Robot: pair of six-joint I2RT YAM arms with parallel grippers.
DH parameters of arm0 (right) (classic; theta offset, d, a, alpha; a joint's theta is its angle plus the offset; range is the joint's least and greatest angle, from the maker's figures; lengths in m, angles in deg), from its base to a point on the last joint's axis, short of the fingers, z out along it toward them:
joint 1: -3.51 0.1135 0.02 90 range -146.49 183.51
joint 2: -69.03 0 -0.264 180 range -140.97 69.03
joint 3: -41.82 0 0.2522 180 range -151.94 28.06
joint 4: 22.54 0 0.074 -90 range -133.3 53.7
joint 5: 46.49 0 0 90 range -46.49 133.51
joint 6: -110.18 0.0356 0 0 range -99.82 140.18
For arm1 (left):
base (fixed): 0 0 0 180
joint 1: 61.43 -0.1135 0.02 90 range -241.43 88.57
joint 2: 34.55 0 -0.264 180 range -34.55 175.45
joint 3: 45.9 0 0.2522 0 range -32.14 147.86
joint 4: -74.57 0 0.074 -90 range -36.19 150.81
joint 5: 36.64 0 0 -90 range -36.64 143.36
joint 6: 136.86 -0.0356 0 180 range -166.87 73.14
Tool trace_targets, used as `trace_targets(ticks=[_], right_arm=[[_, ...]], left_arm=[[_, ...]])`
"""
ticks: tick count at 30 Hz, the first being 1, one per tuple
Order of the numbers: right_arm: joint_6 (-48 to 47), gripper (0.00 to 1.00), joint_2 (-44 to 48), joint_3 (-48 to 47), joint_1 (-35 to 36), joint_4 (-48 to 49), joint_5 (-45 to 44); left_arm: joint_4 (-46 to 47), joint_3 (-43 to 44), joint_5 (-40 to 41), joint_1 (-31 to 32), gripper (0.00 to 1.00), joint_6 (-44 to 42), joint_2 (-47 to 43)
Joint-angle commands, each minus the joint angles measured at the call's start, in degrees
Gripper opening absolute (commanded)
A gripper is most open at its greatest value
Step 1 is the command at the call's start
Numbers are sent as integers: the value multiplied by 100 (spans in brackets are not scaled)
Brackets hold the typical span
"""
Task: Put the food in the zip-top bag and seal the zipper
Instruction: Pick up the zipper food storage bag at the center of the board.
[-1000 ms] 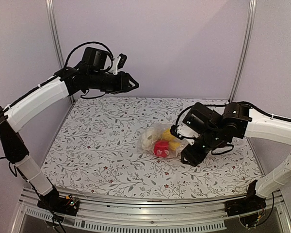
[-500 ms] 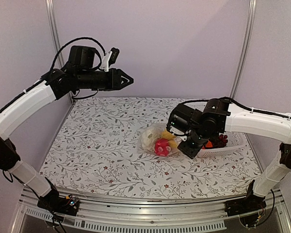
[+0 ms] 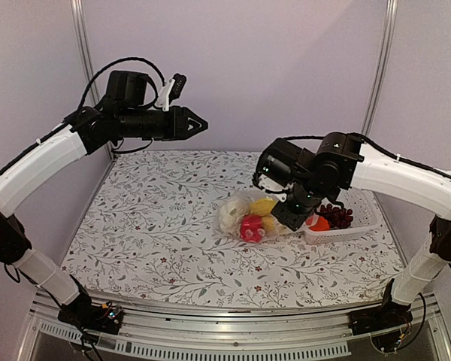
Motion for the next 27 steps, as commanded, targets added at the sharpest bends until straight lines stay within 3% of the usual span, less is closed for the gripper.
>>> trace_targets(ticks=[1, 6, 12, 17, 24, 27], right_arm=[[-318, 52, -273, 131, -28, -69, 302], [-559, 51, -357, 293, -28, 16, 207], [-525, 54, -45, -446, -112, 650, 94], [676, 69, 897, -233, -715, 1446, 93], [2681, 71, 2326, 803, -1775, 1658, -45], [2985, 71, 2725, 1063, -1928, 1712, -112]], left_arm=[[158, 85, -110, -43, 33, -67, 56], [179, 27, -107, -53, 33, -83, 9], [59, 95, 55, -20, 34, 60, 114], [-311, 485, 537, 498, 49, -340, 512], [-1343, 1813, 1394, 1755, 55, -1442, 1780], [-1727, 2613, 1863, 2257, 54, -1695, 2452]])
